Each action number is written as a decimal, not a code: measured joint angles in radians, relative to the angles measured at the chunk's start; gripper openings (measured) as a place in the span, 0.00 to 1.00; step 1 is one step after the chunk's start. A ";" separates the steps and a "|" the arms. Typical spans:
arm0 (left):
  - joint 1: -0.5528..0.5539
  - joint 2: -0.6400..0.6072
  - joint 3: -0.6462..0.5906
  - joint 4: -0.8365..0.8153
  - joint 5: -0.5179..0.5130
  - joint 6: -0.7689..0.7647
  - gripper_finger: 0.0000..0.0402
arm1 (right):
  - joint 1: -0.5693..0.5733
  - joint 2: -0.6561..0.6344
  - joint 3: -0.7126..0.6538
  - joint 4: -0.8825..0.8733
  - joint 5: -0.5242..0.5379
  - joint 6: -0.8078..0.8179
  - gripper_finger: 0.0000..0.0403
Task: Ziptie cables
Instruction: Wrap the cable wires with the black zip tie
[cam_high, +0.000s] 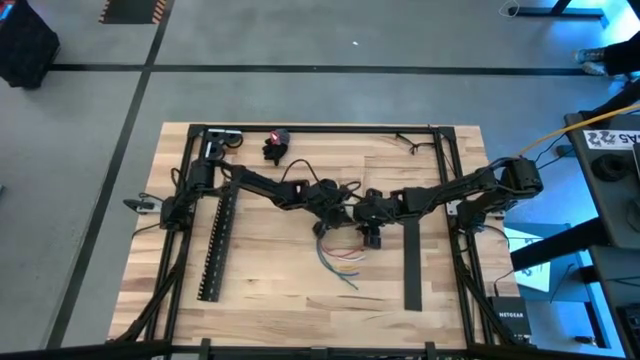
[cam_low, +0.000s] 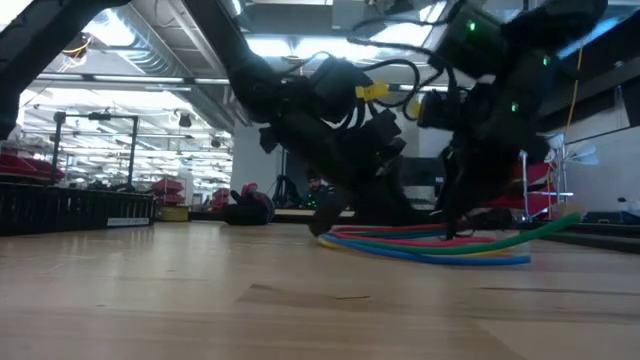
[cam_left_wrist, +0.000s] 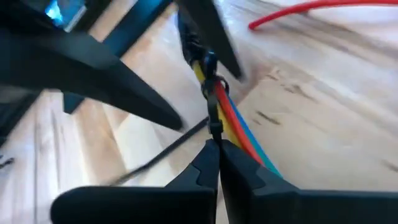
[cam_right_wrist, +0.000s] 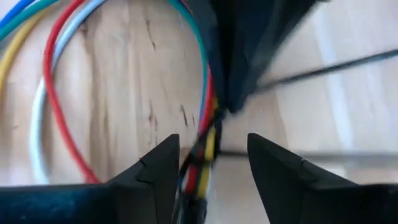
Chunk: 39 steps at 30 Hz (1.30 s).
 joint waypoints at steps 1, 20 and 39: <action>-0.002 -0.013 -0.001 -0.021 -0.004 -0.011 0.00 | 0.001 -0.015 0.013 -0.041 0.000 0.000 0.45; -0.002 -0.071 0.002 -0.095 0.000 -0.044 0.00 | 0.047 -0.015 -0.019 0.031 -0.095 0.239 0.45; -0.006 -0.073 0.004 -0.168 0.032 0.022 0.00 | 0.085 0.059 -0.004 -0.091 0.054 0.233 0.09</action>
